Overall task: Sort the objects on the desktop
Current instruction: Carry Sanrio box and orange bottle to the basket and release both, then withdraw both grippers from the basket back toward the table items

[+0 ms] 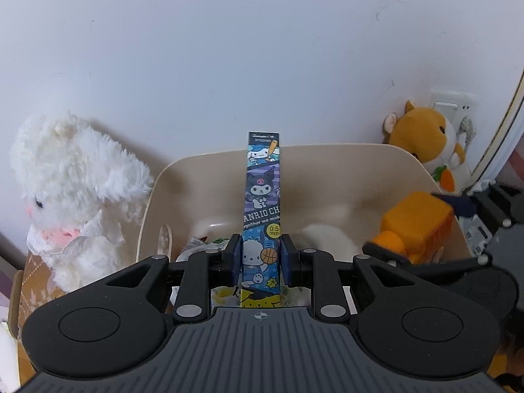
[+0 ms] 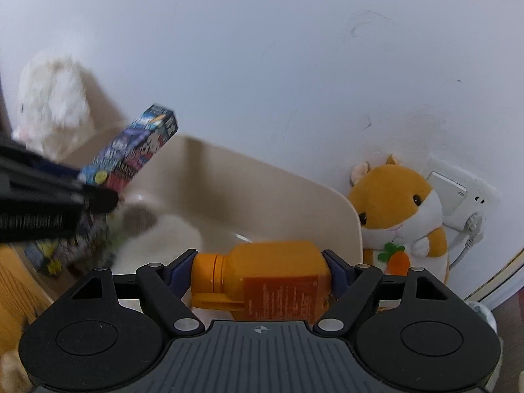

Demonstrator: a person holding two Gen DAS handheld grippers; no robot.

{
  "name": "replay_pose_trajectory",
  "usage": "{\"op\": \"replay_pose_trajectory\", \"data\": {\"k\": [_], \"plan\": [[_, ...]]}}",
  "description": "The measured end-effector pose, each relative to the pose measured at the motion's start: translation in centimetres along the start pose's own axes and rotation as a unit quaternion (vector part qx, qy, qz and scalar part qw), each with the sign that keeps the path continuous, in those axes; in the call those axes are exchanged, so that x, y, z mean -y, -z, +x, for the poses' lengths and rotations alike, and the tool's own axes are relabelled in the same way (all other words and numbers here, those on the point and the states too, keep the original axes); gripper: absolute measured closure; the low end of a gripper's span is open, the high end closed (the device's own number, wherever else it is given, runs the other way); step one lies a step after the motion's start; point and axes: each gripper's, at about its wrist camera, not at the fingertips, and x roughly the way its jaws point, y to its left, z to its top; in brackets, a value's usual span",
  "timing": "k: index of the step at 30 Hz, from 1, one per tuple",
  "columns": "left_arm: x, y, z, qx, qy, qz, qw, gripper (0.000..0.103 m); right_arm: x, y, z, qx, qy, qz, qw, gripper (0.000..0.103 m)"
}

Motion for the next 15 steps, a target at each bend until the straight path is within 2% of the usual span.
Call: {"op": "replay_pose_trajectory", "data": {"k": [2, 4, 6, 15], "plan": [[-0.1, 0.3, -0.1, 0.005, -0.001, 0.006, 1.0000, 0.040, -0.1, 0.4, -0.2, 0.004, 0.001, -0.007, 1.000, 0.015], [-0.2, 0.5, -0.5, 0.022, -0.009, 0.011, 0.9997, 0.026, 0.0, 0.6, -0.7, 0.014, -0.001, -0.015, 1.000, 0.008], [-0.6, 0.8, -0.9, 0.033, -0.007, 0.011, 0.9994, 0.024, 0.0, 0.9, -1.5, 0.029, -0.004, -0.024, 0.999, 0.000], [-2.1, 2.8, -2.8, 0.030, 0.004, 0.021, 0.9993, 0.023, 0.0, 3.4, -5.0, 0.049, -0.007, -0.036, 0.998, 0.000]]}}
